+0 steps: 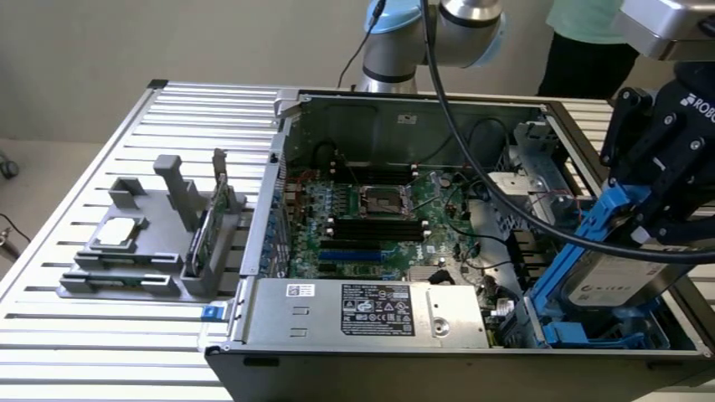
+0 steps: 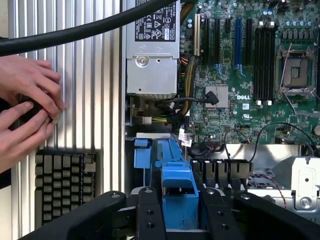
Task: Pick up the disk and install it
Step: 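Pick up the disk, then insert the disk into the insertion slot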
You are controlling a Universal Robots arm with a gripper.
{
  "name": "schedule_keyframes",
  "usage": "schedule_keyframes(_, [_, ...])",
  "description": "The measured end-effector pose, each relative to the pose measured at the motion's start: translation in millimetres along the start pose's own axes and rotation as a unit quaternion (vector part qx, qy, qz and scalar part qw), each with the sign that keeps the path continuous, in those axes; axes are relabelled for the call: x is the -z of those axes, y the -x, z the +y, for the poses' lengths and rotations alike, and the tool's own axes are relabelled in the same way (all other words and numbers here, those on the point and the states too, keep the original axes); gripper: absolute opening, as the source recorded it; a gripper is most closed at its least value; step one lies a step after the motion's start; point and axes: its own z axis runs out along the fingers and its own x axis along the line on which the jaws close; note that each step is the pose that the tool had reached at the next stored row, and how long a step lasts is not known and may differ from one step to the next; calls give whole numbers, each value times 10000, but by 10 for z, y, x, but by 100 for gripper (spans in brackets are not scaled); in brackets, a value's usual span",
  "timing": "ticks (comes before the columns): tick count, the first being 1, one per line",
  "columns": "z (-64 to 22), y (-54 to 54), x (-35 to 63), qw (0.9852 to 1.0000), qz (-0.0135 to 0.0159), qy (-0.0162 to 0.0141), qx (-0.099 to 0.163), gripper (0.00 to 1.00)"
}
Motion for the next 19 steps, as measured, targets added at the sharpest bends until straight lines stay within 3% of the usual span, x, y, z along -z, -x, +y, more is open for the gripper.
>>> schedule_keyframes(9, [-2, 7, -32, 10000, 29, -4, -17, 33])
schedule_keyframes(15, [1, 33, 26, 9999, 135, -4, -23, 33])
schedule_keyframes(19, [1, 38, 27, 9999, 169, -5, -25, 33])
